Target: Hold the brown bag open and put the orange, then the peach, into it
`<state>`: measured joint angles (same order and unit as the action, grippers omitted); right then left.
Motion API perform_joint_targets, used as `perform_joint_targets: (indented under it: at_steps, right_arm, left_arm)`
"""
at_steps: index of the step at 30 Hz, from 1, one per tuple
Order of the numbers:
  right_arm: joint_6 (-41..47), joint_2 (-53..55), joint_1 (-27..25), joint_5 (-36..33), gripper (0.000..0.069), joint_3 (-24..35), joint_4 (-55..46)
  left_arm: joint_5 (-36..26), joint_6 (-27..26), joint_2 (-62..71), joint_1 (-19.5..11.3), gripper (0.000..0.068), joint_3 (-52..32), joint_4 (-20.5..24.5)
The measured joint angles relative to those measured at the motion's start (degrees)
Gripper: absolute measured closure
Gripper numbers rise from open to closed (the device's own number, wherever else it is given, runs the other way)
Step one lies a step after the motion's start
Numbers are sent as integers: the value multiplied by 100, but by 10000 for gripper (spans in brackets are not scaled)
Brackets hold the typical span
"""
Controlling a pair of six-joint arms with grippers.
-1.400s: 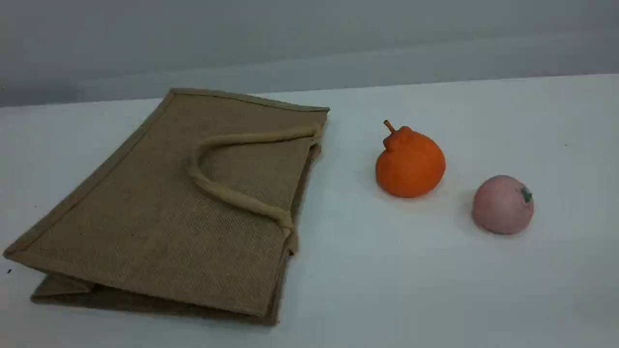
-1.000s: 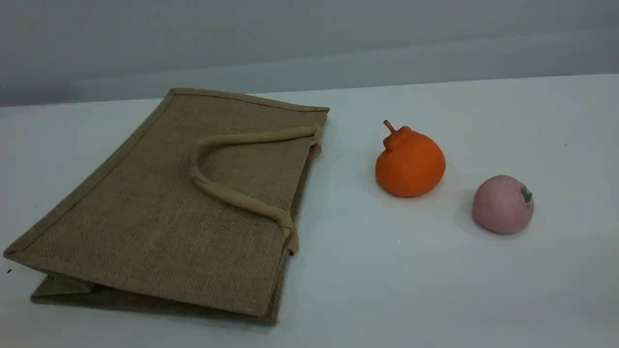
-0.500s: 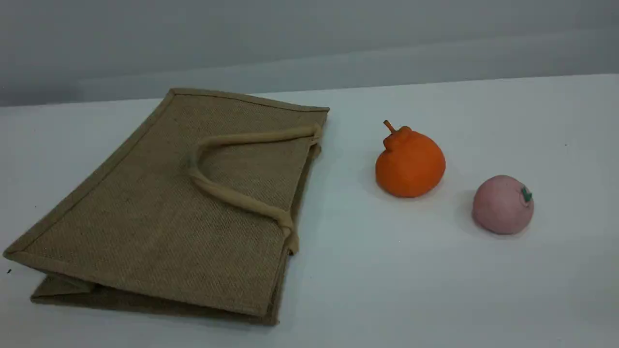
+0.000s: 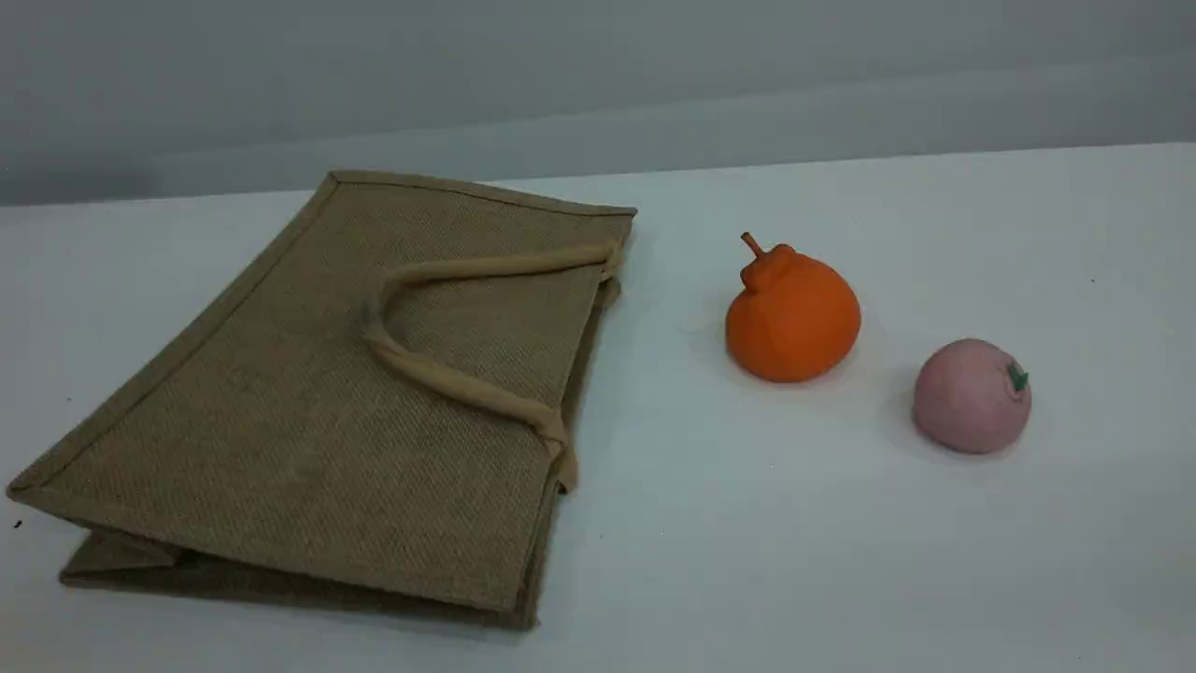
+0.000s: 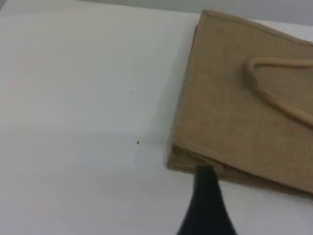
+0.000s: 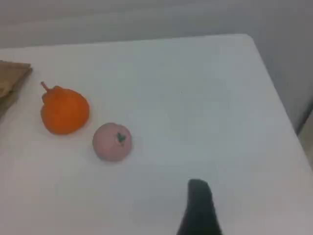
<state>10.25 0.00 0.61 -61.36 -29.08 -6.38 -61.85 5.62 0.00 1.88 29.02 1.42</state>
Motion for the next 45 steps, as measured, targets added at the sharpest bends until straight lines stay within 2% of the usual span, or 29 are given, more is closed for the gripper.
perform_joint_targets:
  at_steps: [9, 13, 17, 19, 24, 29, 35, 41, 45]
  right_arm:
    - [-80, 0, 0, 18, 235, -7, 12]
    - [-660, 33, 0, 283, 235, -141, 346]
    - [-1227, 607, 0, 918, 235, -369, 945]
    - [-1331, 1043, 0, 1297, 235, -460, 1236]
    - [-1385, 2315, 0, 2272, 235, -622, 2014]
    - [-2047, 3848, 0, 3139, 235, -832, 2951]
    - [-3141, 5567, 0, 3557, 235, -1246, 4471]
    - [-4333, 7113, 6, 3718, 235, -1509, 6099]
    - [-5245, 7953, 136, 3797, 235, -1647, 7140]
  left_arm:
    - [98, 0, 14, 0, 223, 67, 18]
    - [572, 0, 364, 0, 223, 259, -38]
    - [1054, -12, 1138, 0, 223, 641, -142]
    - [1222, -12, 1602, 0, 223, 870, -142]
    - [1435, -12, 3048, 0, 223, 1491, -479]
    - [1865, -14, 4568, 0, 223, 1857, -481]
    - [2307, -49, 6445, 0, 223, 2135, -833]
    - [2591, -694, 8082, 0, 223, 2635, -1554]
    - [2731, -850, 9079, 0, 223, 3110, -1885]
